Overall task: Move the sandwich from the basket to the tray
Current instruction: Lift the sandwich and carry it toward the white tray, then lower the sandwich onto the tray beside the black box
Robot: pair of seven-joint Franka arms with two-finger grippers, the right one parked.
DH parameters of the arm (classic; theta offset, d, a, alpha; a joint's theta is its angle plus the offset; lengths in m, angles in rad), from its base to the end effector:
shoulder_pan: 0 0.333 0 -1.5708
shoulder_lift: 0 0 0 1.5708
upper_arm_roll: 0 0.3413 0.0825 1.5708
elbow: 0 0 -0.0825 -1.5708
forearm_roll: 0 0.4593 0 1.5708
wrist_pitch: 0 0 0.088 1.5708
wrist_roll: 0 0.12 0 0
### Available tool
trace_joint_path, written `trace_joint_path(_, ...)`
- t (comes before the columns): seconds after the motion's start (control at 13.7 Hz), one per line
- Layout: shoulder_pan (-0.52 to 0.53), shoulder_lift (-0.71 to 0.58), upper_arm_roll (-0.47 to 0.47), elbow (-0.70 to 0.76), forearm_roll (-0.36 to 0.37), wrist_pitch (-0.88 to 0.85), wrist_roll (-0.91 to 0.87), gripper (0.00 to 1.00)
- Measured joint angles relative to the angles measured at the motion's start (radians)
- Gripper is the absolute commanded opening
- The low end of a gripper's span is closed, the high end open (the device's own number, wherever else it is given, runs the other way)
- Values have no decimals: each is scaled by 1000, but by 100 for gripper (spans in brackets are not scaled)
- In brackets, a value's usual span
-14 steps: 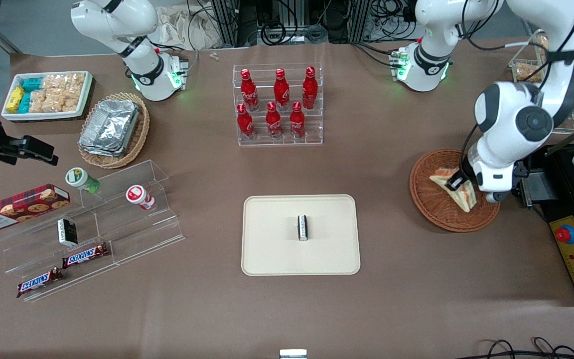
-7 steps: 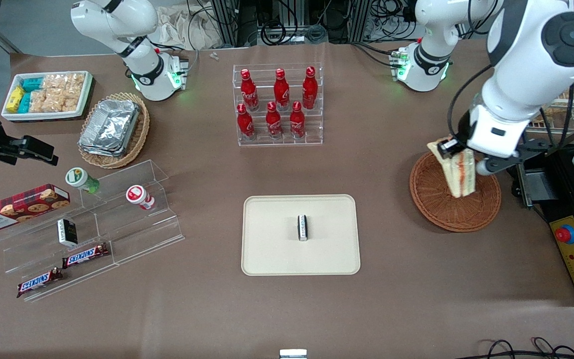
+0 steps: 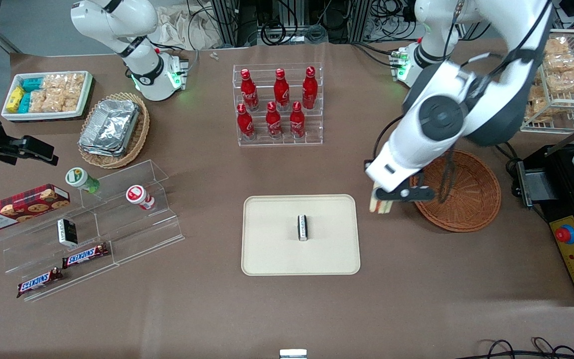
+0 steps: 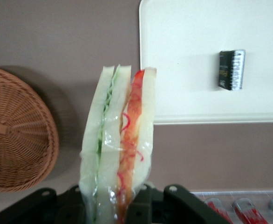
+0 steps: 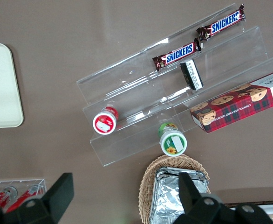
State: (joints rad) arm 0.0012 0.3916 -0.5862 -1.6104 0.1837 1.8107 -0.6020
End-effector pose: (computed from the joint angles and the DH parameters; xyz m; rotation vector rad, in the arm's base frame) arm 0.6308 -0.3470 0.4049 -3.0992 0.0250 0.1925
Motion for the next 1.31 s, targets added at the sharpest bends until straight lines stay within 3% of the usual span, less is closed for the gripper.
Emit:
trace_joint_path(0.15, -60, 96, 0, 3, 73, 60, -120, 0)
trace_joint_path(0.36, -97, 205, 0, 16, 100, 131, -235, 0)
trace_joint_path(0.58, -94, 284, 7, 57, 129, 209, -207, 0)
trace_joint_path(0.87, -93, 377, 10, 141, 242, 247, -140, 0)
trace_joint_path(1.31, -105, 566, 18, 311, 309, 330, -74, 0)
